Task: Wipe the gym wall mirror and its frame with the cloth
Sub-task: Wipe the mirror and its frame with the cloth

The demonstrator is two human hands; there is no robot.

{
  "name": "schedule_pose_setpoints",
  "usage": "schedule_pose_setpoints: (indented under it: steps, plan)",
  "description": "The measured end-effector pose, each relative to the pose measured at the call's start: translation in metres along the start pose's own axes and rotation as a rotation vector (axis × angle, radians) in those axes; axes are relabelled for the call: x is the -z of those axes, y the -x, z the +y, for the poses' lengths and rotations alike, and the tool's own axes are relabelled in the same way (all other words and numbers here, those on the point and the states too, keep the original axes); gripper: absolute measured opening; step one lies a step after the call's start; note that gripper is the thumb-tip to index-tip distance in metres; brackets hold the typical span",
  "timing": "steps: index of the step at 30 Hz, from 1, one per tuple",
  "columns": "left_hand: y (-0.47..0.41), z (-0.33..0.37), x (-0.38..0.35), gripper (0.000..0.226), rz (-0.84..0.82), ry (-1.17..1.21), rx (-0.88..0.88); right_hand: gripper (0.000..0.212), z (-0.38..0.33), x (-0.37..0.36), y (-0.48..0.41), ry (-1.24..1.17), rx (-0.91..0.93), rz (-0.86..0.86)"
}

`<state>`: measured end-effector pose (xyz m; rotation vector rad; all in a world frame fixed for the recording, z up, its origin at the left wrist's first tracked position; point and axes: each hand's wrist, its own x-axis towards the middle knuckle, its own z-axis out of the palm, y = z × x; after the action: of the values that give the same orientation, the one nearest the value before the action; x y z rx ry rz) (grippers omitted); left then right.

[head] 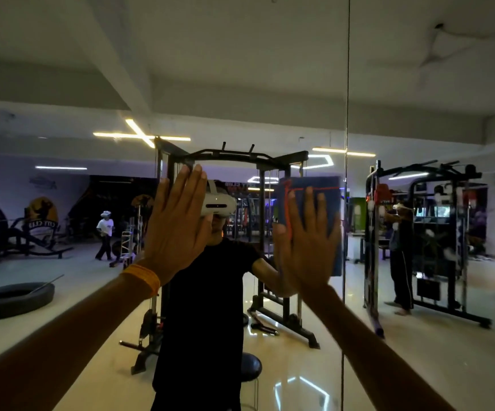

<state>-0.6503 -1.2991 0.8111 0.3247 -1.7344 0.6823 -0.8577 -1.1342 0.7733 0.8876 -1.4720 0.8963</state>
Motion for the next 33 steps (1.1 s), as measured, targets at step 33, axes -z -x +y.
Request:
schedule_pose_setpoints:
  steps: [33]
  plan:
    - [0.029,0.002,0.004,0.07,-0.01,0.038,-0.027,0.06,0.054,0.006,-0.01,0.084,-0.005,-0.008]
